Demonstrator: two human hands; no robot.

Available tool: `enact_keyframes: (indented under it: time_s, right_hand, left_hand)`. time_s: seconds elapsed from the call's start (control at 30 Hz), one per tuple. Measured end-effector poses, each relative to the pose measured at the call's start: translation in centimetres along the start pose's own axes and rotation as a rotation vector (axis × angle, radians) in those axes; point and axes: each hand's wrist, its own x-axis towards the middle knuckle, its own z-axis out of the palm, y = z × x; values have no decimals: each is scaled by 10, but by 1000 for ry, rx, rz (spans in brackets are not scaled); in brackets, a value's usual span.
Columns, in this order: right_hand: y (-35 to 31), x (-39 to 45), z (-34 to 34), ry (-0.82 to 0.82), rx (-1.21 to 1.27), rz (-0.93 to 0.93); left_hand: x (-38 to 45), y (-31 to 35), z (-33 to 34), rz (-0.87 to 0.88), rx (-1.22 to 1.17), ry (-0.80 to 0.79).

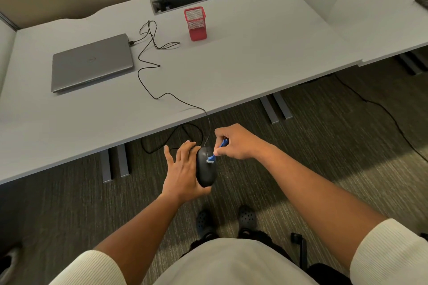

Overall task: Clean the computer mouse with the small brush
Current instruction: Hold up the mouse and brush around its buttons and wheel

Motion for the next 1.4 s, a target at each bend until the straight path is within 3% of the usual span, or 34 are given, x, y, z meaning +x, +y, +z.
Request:
enact_keyframes:
  time_s: [0.17,0.33,0.5,0.63,0.67,0.83,0.87,1.0,1.07,1.2,1.33,1.4]
  right_hand:
    - [-2,1,3,210,34,9]
    - [-1,-2,0,-6,31,22]
    - [-2,0,-1,257,60,29]
    - [-1,-3,1,0,93,45]
    - [-1,-4,2,-1,124,49]
    - [0,0,4,284,135,51]
    - [0,0,4,273,120,48]
    - [2,-4,2,-21,69,28]
    - [2,-5,2,9,121,35]
    - [2,-3,5,233,158,77]
    - [3,-4,5,65,165,107]
    - [2,-5,3,77,285,135]
  left_hand:
    - [0,0,-1,5,-13,-2]
    - [0,1,0,9,-13,1]
    - [0,1,1,12,-22,17]
    - [0,2,1,15,-24,24]
    - [-1,3,1,20,-27,32]
    - [-2,2,-1,23,-35,46]
    - [-2,3,-1,21,-33,43]
    - [-3,2,0,15,-30,23]
    - [-3,1,0,7,-25,16]
    - [-2,1,-2,13,-21,29]
    - [-2,0,-2,8,-17,18]
    - [-3,-2,-1,4,-7,14]
